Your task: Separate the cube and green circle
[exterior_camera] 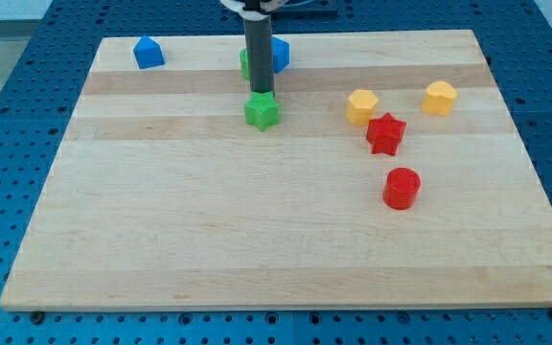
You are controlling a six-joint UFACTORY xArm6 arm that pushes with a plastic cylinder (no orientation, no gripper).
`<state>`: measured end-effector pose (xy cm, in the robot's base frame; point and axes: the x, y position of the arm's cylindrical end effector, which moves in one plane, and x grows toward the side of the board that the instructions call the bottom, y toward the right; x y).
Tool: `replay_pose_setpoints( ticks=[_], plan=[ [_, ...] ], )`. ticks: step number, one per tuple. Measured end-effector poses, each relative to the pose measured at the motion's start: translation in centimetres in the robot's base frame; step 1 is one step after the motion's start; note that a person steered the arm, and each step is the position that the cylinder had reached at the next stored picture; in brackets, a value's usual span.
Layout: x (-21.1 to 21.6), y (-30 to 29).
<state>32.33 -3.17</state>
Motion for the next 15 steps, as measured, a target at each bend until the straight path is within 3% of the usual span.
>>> replay_pose_setpoints(
  ticks=[2,4,6,11,13,14,15],
  plan=[
    [-7.4,8.2],
    [-12.3,4.2],
    [-11.6,-0.9],
    [-6.8,0.7],
    [0.0,0.2],
    [0.9,0.1],
    [-1.0,-1.0]
  ],
)
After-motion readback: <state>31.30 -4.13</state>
